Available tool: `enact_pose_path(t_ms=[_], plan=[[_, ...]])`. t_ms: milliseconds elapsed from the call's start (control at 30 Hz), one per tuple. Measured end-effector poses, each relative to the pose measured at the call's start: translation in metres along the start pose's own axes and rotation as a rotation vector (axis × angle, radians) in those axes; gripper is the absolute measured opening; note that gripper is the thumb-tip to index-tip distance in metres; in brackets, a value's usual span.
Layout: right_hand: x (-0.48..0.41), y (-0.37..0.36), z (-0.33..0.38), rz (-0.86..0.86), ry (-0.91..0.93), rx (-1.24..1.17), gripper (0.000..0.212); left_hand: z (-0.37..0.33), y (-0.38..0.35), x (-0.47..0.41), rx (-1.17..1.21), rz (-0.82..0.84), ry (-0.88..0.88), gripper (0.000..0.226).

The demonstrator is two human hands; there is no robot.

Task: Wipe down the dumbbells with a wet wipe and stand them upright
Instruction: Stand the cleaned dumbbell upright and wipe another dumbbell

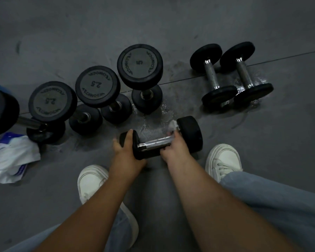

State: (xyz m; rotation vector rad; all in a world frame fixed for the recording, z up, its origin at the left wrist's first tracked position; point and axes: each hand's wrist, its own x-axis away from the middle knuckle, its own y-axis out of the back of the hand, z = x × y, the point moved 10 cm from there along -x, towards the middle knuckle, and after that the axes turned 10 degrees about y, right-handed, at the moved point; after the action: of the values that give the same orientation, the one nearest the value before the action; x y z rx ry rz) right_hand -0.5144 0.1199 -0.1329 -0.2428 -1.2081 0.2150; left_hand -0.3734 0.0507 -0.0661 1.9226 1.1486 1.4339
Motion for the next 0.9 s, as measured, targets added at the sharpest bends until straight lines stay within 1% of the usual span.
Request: enact_pose_path(t_ms=[67, 133, 200, 300, 367, 433, 500, 533, 600, 667, 700, 800, 900], plan=[[-0.001, 0.012, -0.003, -0.024, 0.028, 0.004, 0.020, 0.002, -0.001, -0.003, 0.039, 0.071, 0.069, 0.105], [0.006, 0.023, -0.004, -0.045, 0.032, 0.025, 0.014, 0.000, 0.002, -0.008, -0.022, 0.119, 0.054, 0.104], [0.006, 0.029, -0.004, -0.079, 0.023, 0.016, 0.015, 0.002, 0.004, -0.011, -0.051, 0.131, 0.054, 0.101], [0.009, 0.036, -0.006, -0.067, 0.037, -0.017, 0.017, 0.001, 0.005, -0.006, -0.032, 0.093, 0.056, 0.097], [0.012, 0.044, -0.008, -0.064, 0.072, -0.028, 0.025, -0.001, 0.009, -0.005, -0.013, 0.073, 0.058, 0.090], [0.009, 0.042, -0.005, -0.073, 0.071, -0.002, 0.028, 0.000, 0.011, -0.009, 0.006, 0.066, 0.062, 0.088], [0.003, 0.029, -0.002, -0.078, 0.043, 0.017, 0.019, 0.001, 0.011, -0.009, 0.043, 0.058, 0.058, 0.089], [0.002, 0.025, 0.000, -0.087, 0.037, 0.033, 0.018, 0.001, 0.010, -0.008, 0.083, 0.062, 0.054, 0.090], [0.005, 0.027, -0.002, -0.108, 0.073, 0.042, 0.028, 0.003, 0.004, -0.004, 0.152, 0.097, 0.060, 0.098], [0.012, 0.034, -0.004, -0.100, 0.101, 0.050, 0.040, 0.006, -0.002, -0.002, 0.159, 0.107, 0.063, 0.108], [0.011, 0.033, -0.003, -0.085, 0.102, 0.058, 0.039, 0.007, -0.002, -0.003, 0.146, 0.097, 0.066, 0.109], [0.001, 0.012, 0.000, -0.022, 0.028, 0.004, 0.016, 0.006, 0.000, -0.009, 0.086, 0.078, 0.074, 0.105], [0.004, 0.011, 0.004, -0.054, 0.047, -0.017, 0.015, 0.002, 0.008, -0.020, -0.026, 0.119, 0.110, 0.100]])
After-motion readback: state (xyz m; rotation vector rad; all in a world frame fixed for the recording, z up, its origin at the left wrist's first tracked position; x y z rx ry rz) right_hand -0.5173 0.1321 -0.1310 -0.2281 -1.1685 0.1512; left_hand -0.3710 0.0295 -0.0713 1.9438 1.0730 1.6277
